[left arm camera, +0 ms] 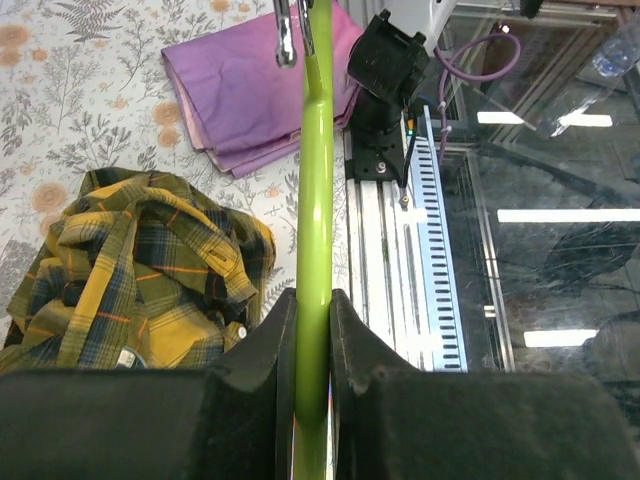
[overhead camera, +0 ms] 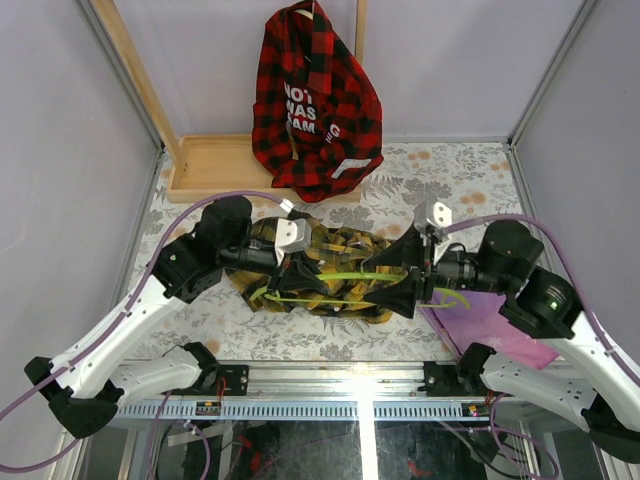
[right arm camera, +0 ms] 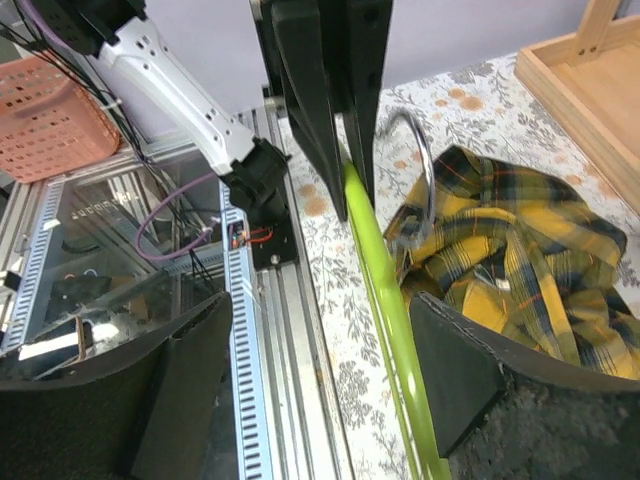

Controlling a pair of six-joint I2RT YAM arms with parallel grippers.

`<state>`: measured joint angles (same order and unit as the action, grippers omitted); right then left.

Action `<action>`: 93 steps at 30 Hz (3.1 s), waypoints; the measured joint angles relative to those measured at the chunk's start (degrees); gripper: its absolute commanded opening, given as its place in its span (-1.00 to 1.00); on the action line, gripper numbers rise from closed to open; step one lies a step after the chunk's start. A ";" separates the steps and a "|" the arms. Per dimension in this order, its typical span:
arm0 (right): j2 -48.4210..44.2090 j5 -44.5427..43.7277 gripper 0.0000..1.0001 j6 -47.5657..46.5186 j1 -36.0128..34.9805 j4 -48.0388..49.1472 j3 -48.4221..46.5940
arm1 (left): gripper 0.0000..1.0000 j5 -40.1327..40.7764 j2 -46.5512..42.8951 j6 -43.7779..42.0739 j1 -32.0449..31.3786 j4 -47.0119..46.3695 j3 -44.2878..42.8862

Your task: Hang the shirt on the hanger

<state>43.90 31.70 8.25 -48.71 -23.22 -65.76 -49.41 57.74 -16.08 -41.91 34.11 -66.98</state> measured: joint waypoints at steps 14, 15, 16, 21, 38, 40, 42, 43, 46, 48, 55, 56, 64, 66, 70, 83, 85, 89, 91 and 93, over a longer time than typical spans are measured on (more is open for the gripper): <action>-3.41 -3.39 0.49 -5.51 0.00 -17.33 -0.59 | -1.00 1.68 -0.87 -6.34 0.00 12.35 -6.47; -3.39 -3.65 0.46 -5.62 0.00 -18.03 -0.61 | -1.00 1.73 -0.87 -6.54 0.00 13.09 -6.78; -3.39 -3.89 0.39 -5.79 0.00 -18.88 -0.61 | -1.00 1.73 -0.87 -6.73 0.00 13.70 -7.15; -3.23 -5.18 -0.04 -6.73 0.00 -21.14 -0.61 | -1.00 1.40 -0.92 -7.15 0.00 15.80 -8.46; -2.36 -4.70 -1.00 -7.37 -0.22 -21.05 -0.59 | 0.26 5.40 -2.32 -3.96 0.00 10.93 -7.39; -2.91 -5.97 -1.00 -6.84 -0.22 -20.81 -0.59 | 0.33 7.19 -3.54 -2.62 0.00 8.41 -6.05; -3.56 -7.89 -1.00 -5.81 -0.22 -20.02 -0.57 | 0.48 9.40 -4.55 -1.09 0.00 5.70 -4.79; -3.89 -9.14 -1.00 -5.16 -0.22 -19.56 -0.59 | 0.56 10.93 -5.01 -0.09 0.00 4.11 -4.09; -4.39 -13.66 -1.00 -2.82 -0.22 -18.38 -0.59 | 0.75 17.38 -6.05 3.98 0.00 -0.98 -1.75; -3.50 -16.37 -1.00 -1.01 -0.22 -17.68 -0.59 | 0.78 23.23 -6.82 7.54 0.00 -5.22 0.31; 1.66 -21.99 -1.00 4.92 -0.20 -12.44 1.05 | 0.91 36.46 -9.60 14.93 0.00 -13.18 4.00; 2.05 -22.56 -1.00 5.44 -0.20 -11.96 1.36 | 0.94 37.86 -9.97 15.65 0.00 -13.92 4.11; 4.85 -30.62 -1.00 8.74 -0.15 -7.41 2.54 | 1.00 48.89 -9.68 24.98 0.00 -15.15 4.66; 4.96 -31.23 -1.00 8.96 -0.15 -5.70 3.85 | 1.00 51.82 -8.41 27.69 0.00 -14.49 4.66; 4.15 -32.33 -1.00 9.60 -0.15 -2.60 7.41 | 1.00 56.15 -5.01 31.98 0.00 -12.31 5.05; 6.01 -42.27 -1.00 11.67 -0.15 -9.99 4.81 | 0.66 61.13 -1.18 39.56 0.00 -8.24 14.56; 4.13 -43.78 -1.00 11.63 -0.15 -11.72 4.17 | 0.58 60.94 0.04 40.70 0.00 -8.24 16.83; 1.07 -44.19 -1.00 10.32 -0.15 -14.40 1.75 | 0.39 60.83 2.95 42.62 0.00 -8.28 20.02; -0.46 -44.02 -1.00 9.29 -0.15 -15.61 0.57 | 0.20 60.92 4.44 43.25 0.00 -8.28 20.63; -1.64 -43.47 -1.00 8.09 -0.15 -16.96 -0.52 | 0.01 61.29 5.79 43.71 0.00 -8.35 20.79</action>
<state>42.26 -11.77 16.34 -48.86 -40.18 -66.28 11.88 63.53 27.64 -41.91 25.76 -46.19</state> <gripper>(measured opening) 0.156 0.617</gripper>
